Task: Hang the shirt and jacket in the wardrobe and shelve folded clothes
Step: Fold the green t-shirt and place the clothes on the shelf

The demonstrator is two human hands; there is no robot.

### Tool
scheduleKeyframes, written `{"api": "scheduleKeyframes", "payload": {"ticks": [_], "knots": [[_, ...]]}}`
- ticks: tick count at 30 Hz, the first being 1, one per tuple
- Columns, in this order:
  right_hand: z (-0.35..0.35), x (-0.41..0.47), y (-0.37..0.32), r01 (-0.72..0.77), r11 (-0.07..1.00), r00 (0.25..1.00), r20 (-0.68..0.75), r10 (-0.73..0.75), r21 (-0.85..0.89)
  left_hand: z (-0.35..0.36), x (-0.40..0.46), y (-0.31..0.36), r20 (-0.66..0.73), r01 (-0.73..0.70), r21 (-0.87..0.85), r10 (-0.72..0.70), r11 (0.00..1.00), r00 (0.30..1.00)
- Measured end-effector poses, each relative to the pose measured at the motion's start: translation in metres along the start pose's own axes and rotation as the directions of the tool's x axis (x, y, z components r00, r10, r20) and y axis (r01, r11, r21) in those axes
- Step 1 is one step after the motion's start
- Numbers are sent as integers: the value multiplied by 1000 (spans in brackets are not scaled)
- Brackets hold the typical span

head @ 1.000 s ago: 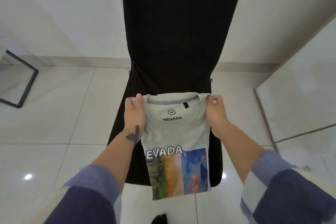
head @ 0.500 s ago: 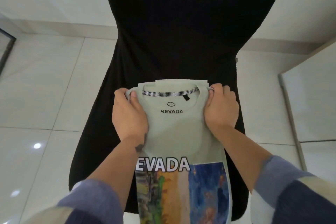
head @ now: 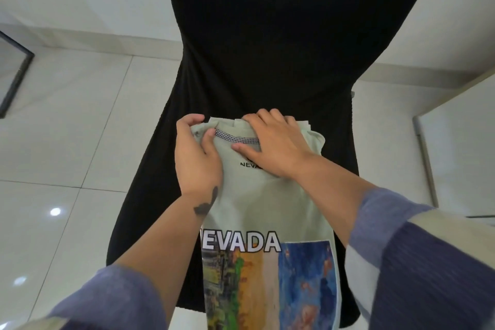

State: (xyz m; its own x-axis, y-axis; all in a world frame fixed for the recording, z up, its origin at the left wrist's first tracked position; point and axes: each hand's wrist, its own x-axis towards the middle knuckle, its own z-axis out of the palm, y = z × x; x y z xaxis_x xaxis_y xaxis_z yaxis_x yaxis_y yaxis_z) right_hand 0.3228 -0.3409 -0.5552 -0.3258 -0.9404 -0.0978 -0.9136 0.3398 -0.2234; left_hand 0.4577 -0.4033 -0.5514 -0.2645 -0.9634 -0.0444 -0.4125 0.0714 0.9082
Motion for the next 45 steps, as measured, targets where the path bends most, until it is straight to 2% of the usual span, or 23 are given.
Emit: {"api": "scheduleKeyframes", "payload": {"ticks": [6,10,13,21,25,28,30,32,34,39,40,42,45], "knots": [[-13,-3,-6,-30,998,995,93,25,60,-7,-2,0,34,27,-85,-25,996,999],[-40,-12,-11,2,997,999,39,-5,76,-12,-30,0,114,174,-74,-165,982,980],[-66,-26,-17,-24,995,1000,23,22,96,-17,-53,9,132,198,-39,-192,979,973],[-151,-120,-60,-222,936,965,-72,250,272,-58,-103,95,167,159,-103,-140,982,976],[-208,-167,-80,-310,843,918,-92,385,439,-81,-130,138,155,158,-127,-138,979,978],[-263,-189,-87,-292,802,894,-149,423,522,-91,-144,160,127,149,-105,-135,983,983],[-304,-198,-88,-256,795,873,-221,434,551,-91,-148,174,91,205,-111,-196,972,976],[-345,-209,-86,-235,786,831,-300,467,571,-85,-152,196,70,323,-126,-316,938,946],[-386,-224,-80,-217,787,775,-388,499,578,-75,-160,226,111,436,-166,-423,884,899],[-476,-285,-57,-174,707,542,-532,650,686,-44,-197,309,359,551,-228,-457,803,814],[-488,-301,-49,-164,692,493,-549,675,703,-37,-206,323,402,551,-252,-432,796,807],[-506,-339,-33,-168,682,395,-586,708,711,-24,-225,348,426,475,-323,-322,818,845],[-515,-404,-7,-219,662,255,-613,748,717,-11,-257,382,325,280,-378,-156,882,933]]}}
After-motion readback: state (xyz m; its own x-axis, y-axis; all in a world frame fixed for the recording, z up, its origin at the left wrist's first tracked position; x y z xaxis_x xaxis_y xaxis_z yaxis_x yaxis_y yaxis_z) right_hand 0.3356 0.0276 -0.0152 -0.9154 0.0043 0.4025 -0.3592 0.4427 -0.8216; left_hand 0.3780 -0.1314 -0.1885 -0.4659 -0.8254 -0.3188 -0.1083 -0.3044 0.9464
